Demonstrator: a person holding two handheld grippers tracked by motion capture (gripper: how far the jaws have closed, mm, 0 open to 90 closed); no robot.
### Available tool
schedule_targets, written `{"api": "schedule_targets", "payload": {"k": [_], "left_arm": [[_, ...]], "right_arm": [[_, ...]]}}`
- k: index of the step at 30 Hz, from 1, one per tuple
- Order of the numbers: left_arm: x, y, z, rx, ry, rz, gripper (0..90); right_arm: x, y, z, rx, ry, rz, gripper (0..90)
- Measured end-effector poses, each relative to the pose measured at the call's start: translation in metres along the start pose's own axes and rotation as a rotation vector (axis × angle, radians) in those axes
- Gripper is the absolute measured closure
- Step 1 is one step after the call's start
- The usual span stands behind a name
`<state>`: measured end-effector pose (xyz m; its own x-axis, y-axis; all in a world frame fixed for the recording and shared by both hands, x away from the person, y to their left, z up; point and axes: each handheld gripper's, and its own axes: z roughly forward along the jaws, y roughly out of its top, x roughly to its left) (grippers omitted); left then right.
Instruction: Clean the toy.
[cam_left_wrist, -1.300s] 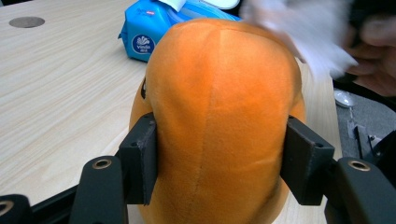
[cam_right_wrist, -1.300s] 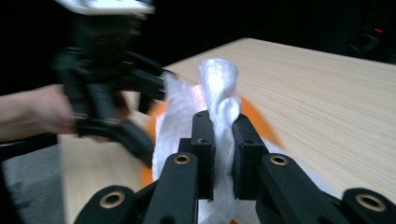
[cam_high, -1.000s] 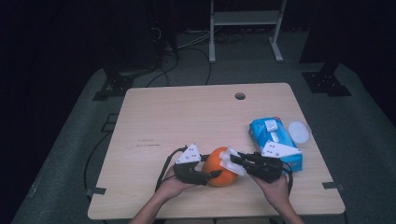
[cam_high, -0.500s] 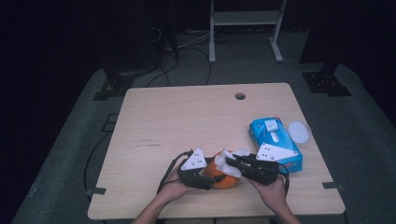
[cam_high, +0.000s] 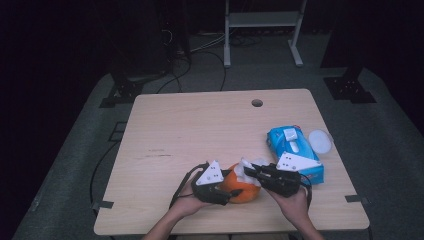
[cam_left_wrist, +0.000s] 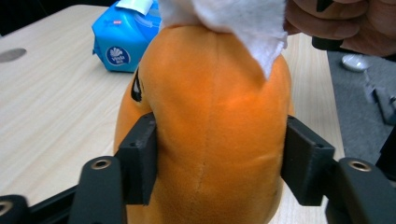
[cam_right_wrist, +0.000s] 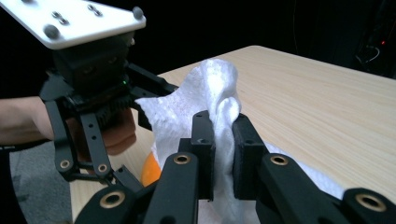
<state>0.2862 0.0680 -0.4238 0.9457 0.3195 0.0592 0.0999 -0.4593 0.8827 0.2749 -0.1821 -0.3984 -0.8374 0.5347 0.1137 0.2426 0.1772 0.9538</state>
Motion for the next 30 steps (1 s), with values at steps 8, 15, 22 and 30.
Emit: {"api": "schedule_targets", "payload": {"k": [8,15,22,30], "left_arm": [[0.001,0.005,-0.004,0.017,-0.002,0.006,39.4],[0.001,0.011,-0.011,0.019,0.004,0.009,39.9],[0.004,0.008,-0.011,0.027,0.001,-0.006,39.7],[-0.006,0.007,-0.003,0.037,-0.007,0.049,36.9]], "right_arm": [[-0.012,-0.003,-0.005,-0.001,-0.025,0.049,80.9],[0.008,0.006,-0.001,-0.024,0.042,-0.006,80.8],[-0.004,-0.001,-0.001,-0.006,0.016,0.051,80.8],[0.002,0.002,0.002,0.012,0.007,0.012,80.7]]}}
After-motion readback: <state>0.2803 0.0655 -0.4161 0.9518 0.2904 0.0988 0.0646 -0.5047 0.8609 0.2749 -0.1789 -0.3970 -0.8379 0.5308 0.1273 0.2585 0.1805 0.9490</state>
